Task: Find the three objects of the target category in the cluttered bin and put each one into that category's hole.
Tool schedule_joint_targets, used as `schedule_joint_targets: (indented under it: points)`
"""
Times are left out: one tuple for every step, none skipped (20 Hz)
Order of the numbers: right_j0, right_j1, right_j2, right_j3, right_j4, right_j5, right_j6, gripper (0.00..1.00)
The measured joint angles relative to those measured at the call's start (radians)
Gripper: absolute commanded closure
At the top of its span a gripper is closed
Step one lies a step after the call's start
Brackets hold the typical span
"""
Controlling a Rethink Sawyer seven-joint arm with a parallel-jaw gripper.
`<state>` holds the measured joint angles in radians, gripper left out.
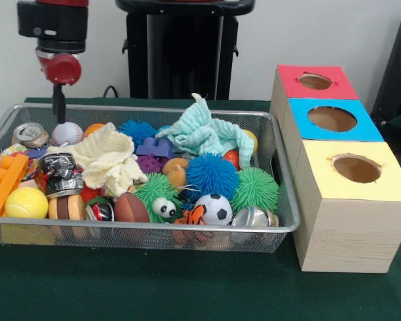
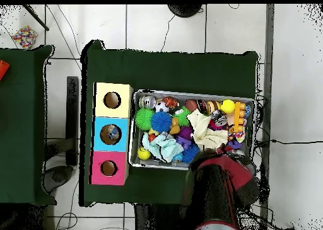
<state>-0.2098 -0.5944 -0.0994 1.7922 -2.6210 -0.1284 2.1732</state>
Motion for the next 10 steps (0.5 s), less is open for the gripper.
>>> schedule_joint_targets:
  points:
    - [-0.042, -0.012, 0.026, 0.009, -0.002, -0.004, -0.012, 0.00]
    - [-0.096, -0.026, 0.059, 0.020, -0.003, -0.015, -0.027, 0.00]
    - [-0.123, -0.033, 0.076, 0.024, -0.004, -0.024, -0.034, 0.00]
    - [-0.159, -0.042, 0.097, 0.030, -0.007, -0.041, -0.043, 0.00]
    - [-0.195, -0.051, 0.118, 0.036, -0.010, -0.059, -0.051, 0.00]
    - [-0.220, -0.056, 0.132, 0.039, -0.013, -0.076, -0.056, 0.00]
    - [-0.241, -0.060, 0.143, 0.040, -0.017, -0.092, -0.060, 0.00]
    - [-0.262, -0.065, 0.155, 0.041, -0.021, -0.108, -0.064, 0.00]
    - [-0.306, -0.070, 0.174, 0.041, -0.035, -0.149, -0.069, 0.00]
    - [-0.330, -0.073, 0.184, 0.041, -0.047, -0.176, -0.071, 0.00]
